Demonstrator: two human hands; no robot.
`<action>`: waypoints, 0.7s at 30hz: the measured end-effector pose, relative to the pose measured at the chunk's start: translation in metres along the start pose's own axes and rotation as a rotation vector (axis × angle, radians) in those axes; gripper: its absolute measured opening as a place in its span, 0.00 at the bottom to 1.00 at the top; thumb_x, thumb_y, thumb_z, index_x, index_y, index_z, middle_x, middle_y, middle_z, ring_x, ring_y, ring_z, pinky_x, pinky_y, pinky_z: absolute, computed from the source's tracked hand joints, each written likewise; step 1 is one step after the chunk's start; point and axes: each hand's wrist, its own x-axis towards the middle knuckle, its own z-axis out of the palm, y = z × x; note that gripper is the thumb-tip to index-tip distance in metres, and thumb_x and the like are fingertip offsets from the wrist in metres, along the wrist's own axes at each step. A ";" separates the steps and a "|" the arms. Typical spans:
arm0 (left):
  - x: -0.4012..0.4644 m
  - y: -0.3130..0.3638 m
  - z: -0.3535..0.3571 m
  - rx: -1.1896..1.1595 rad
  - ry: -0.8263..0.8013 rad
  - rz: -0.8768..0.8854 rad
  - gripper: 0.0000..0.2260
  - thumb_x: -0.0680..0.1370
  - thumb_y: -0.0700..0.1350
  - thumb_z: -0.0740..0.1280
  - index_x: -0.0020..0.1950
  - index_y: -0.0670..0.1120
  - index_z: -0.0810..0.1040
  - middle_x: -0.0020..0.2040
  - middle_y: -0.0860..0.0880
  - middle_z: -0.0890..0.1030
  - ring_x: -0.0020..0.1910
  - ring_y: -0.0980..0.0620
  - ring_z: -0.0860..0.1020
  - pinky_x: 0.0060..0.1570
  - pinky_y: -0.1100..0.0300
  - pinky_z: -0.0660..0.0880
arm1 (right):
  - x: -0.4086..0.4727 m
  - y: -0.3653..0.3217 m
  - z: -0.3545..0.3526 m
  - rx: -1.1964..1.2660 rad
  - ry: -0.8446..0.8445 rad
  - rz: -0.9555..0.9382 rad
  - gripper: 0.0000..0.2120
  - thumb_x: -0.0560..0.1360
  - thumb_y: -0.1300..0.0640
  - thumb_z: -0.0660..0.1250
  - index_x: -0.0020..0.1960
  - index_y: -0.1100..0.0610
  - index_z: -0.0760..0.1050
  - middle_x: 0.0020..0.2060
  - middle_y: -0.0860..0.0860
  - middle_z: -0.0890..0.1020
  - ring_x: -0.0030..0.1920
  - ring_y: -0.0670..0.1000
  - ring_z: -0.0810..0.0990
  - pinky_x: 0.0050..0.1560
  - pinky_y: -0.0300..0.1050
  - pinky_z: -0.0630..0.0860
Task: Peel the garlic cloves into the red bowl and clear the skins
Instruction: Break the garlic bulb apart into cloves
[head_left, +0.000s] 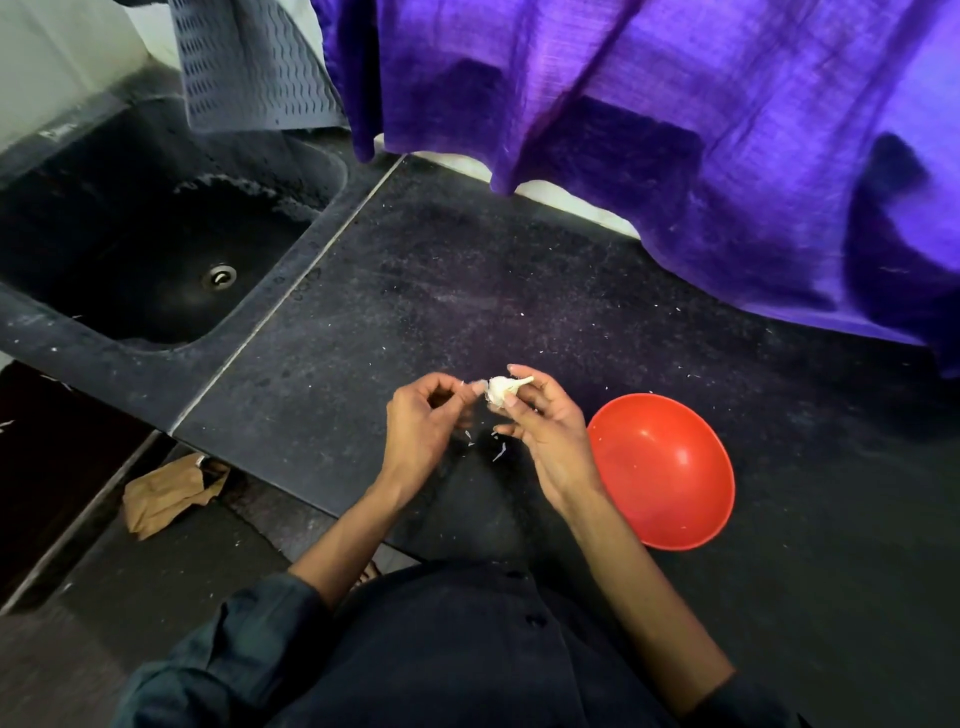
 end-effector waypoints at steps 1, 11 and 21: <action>-0.001 0.001 0.000 -0.042 -0.032 -0.002 0.03 0.76 0.44 0.71 0.44 0.45 0.82 0.35 0.49 0.83 0.34 0.53 0.81 0.37 0.54 0.81 | 0.000 -0.001 0.001 0.012 -0.002 0.003 0.13 0.78 0.67 0.63 0.60 0.56 0.75 0.51 0.52 0.83 0.51 0.51 0.80 0.46 0.43 0.77; 0.000 0.002 0.002 -0.112 0.008 0.083 0.06 0.73 0.37 0.73 0.45 0.47 0.85 0.43 0.47 0.85 0.40 0.50 0.83 0.44 0.56 0.80 | 0.000 -0.002 0.003 0.162 -0.068 0.099 0.11 0.78 0.65 0.62 0.60 0.61 0.75 0.53 0.58 0.81 0.49 0.53 0.82 0.49 0.45 0.79; 0.000 -0.006 0.005 0.108 0.016 0.077 0.06 0.77 0.42 0.70 0.43 0.53 0.81 0.41 0.50 0.84 0.41 0.48 0.83 0.44 0.46 0.81 | -0.002 -0.004 0.002 0.180 -0.060 0.082 0.14 0.78 0.69 0.61 0.61 0.60 0.73 0.54 0.53 0.82 0.49 0.52 0.83 0.50 0.45 0.80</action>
